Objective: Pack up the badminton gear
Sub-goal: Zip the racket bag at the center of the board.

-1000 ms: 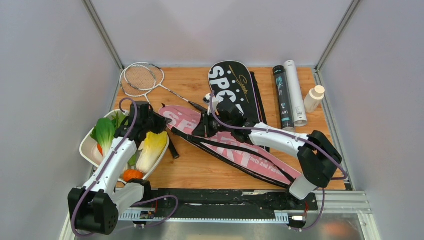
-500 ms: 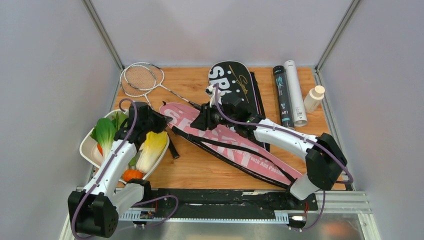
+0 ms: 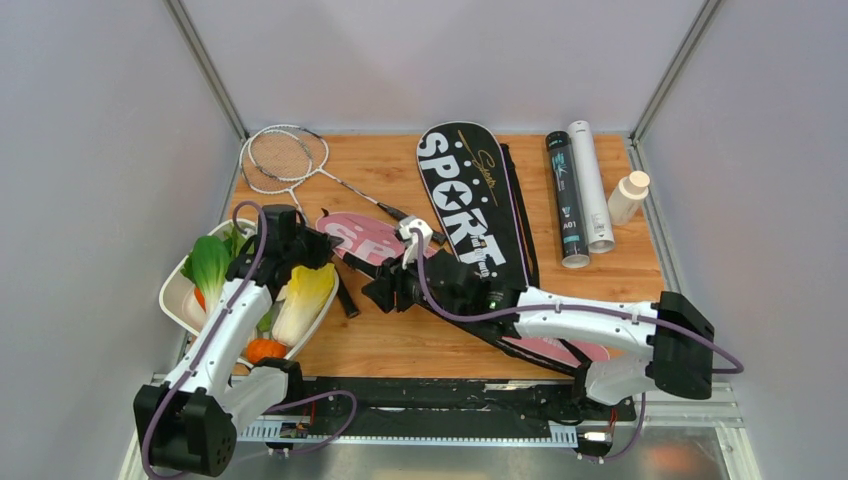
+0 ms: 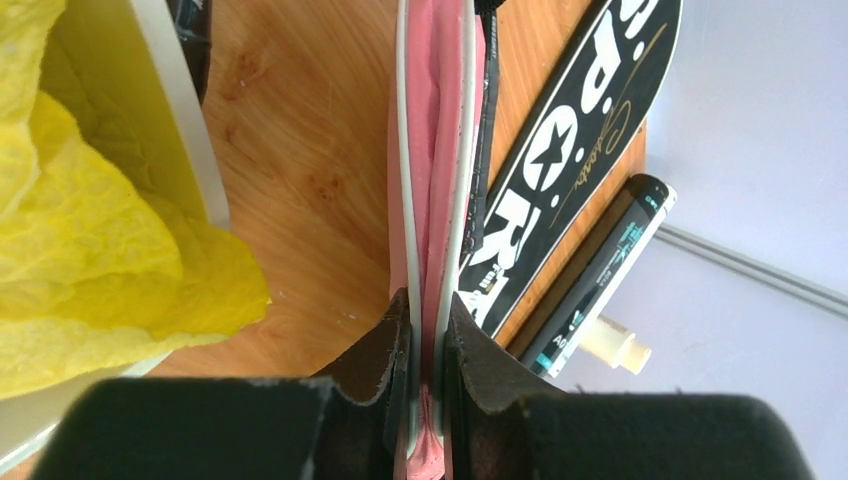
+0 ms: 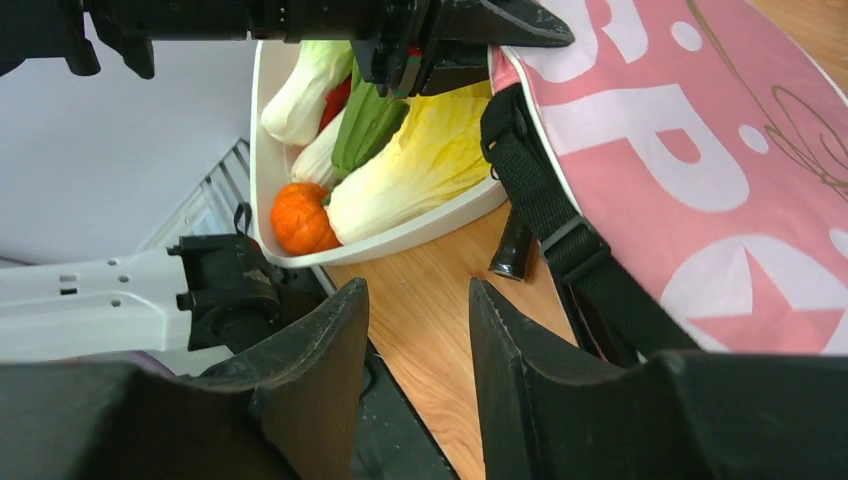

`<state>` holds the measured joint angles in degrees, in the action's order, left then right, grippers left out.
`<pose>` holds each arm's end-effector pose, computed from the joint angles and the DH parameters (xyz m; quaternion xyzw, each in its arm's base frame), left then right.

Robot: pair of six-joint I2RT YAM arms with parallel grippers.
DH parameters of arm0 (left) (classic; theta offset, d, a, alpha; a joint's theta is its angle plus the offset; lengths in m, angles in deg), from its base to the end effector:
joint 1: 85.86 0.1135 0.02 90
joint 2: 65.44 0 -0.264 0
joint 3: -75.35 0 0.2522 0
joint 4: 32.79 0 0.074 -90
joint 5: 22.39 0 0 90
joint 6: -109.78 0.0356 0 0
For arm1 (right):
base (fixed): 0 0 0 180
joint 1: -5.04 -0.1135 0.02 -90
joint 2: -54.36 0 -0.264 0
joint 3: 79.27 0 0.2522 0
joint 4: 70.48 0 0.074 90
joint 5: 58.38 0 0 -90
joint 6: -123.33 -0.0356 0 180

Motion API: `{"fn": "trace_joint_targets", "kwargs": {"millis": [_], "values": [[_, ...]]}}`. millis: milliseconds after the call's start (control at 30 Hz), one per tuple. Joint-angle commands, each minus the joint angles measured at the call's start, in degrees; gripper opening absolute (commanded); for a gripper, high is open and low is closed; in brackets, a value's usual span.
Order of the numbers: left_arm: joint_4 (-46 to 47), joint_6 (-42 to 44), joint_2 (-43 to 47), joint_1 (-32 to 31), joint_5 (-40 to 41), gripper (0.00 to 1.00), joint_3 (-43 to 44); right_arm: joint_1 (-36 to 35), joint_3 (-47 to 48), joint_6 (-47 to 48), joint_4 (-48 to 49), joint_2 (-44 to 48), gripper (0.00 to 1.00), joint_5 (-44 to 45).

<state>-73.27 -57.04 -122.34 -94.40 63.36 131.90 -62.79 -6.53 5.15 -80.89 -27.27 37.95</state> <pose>0.2081 -0.0339 0.2615 -0.4972 0.7608 -0.3066 0.2828 0.1297 0.3078 0.2996 -0.2461 0.7770 0.3992 0.4200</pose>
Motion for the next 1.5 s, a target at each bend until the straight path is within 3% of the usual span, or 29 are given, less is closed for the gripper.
{"fn": "trace_joint_targets", "kwargs": {"millis": [0,200,333,567,833,1467], "values": [[-2.1,-6.3,2.0,0.1,2.1,0.00,4.8,-2.9,-5.7,-7.8,8.8,1.5,0.45,16.1],[-2.3,-13.5,2.0,0.0,-3.4,0.00,4.6,-4.1,-7.3,-9.5,18.4,-5.1,0.45,17.7],[-4.9,-15.6,3.8,0.1,-1.5,0.00,5.1,-5.2,-4.4,-9.6,24.7,-10.2,0.49,21.2],[-8.0,-18.7,5.5,0.1,-0.9,0.00,4.9,-5.3,0.4,-14.2,27.4,-17.5,0.54,27.1],[-10.1,-19.7,5.7,0.1,-1.2,0.00,4.8,-5.1,1.2,-14.5,27.4,-18.0,0.60,33.5],[-12.1,-19.2,6.0,0.1,-1.6,0.00,4.3,-2.4,5.2,-11.3,29.5,-20.4,0.52,27.9]]}}
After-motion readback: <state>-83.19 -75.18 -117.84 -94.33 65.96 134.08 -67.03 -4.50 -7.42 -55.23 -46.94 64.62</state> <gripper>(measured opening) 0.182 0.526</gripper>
